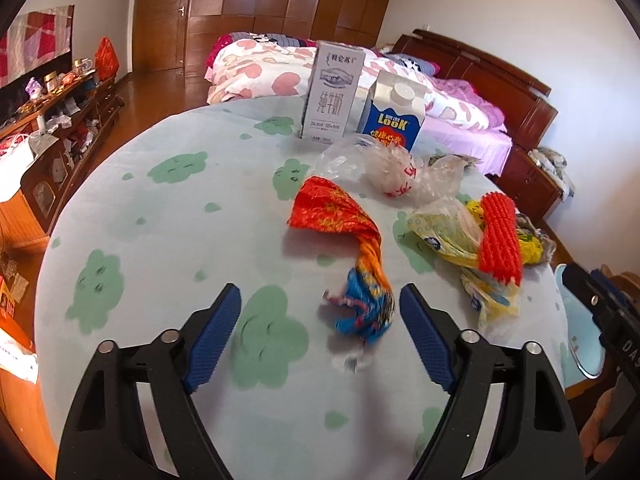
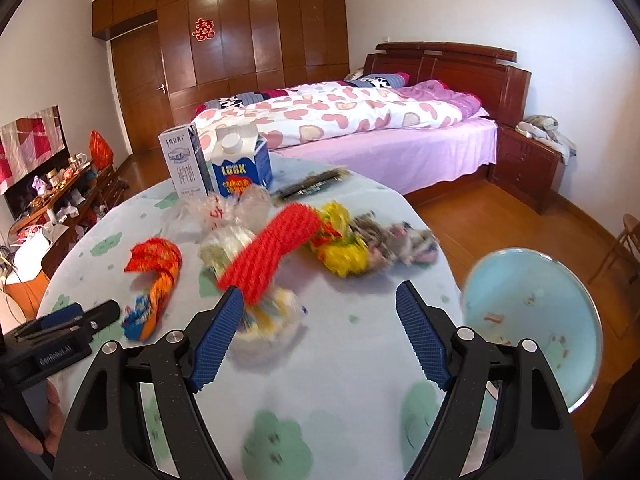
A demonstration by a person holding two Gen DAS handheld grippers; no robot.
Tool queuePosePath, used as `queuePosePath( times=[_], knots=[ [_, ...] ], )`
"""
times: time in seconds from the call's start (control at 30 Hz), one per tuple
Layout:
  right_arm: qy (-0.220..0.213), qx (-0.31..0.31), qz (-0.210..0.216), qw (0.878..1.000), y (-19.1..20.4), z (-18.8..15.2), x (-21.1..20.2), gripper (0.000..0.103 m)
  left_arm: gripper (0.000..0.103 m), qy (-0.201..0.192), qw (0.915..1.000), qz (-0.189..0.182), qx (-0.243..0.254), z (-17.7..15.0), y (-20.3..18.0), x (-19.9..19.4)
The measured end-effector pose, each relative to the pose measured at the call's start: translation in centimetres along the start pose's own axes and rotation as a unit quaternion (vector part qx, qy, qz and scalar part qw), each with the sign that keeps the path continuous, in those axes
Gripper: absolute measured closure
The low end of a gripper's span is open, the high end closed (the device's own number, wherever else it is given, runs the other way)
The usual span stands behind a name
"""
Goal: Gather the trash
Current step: 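Grasp the red foil snack bag with the left gripper while the right grasps the red mesh net, then carry the foil bag and mesh net over the blue bin and open both grippers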
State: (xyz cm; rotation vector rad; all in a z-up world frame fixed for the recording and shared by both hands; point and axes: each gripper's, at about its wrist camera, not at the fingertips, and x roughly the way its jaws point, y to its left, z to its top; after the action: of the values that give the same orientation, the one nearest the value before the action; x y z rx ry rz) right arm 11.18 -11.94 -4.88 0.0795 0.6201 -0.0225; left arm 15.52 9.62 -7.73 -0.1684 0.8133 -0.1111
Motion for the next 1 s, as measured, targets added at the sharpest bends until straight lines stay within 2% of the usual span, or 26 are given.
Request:
queuePosePath(
  times=[0.2,0.37,0.43,0.53,0.6,0.73,0.83,1.0],
  knots=[
    [0.01,0.002,0.008,1.0,1.4,2.0,2.9,0.028,0.029,0.017,0.9998,-0.002,0.011,1.5,-1.1,2.6],
    [0.045,0.022,0.021,0.999,1.5,2.9,5.8,0.028,0.033,0.039,0.9991,-0.001,0.012,1.9,-1.7,4.4],
    [0.065,0.03,0.028,0.997,1.5,2.9,7.0,0.032,0.04,0.051,0.9987,-0.005,0.007,1.9,-1.6,5.0],
    [0.081,0.043,0.043,0.995,1.2,2.6,7.9,0.053,0.047,0.057,0.9983,-0.004,0.008,1.9,-1.7,5.4],
    [0.074,0.046,0.054,0.995,1.0,2.5,7.5,0.07,0.054,0.057,0.9983,-0.009,0.011,1.8,-1.8,5.4],
    [0.049,0.045,0.068,0.996,0.8,2.3,6.2,0.074,0.072,0.051,0.9986,-0.015,0.009,1.8,-1.8,5.2],
    [0.033,0.044,0.081,0.995,0.6,2.1,4.9,0.077,0.081,0.034,0.9993,-0.013,0.001,1.8,-1.6,4.5],
    [0.008,0.04,0.084,0.996,0.2,1.4,2.7,0.078,0.084,-0.002,0.9997,-0.022,-0.01,1.4,-1.7,2.2]
  ],
)
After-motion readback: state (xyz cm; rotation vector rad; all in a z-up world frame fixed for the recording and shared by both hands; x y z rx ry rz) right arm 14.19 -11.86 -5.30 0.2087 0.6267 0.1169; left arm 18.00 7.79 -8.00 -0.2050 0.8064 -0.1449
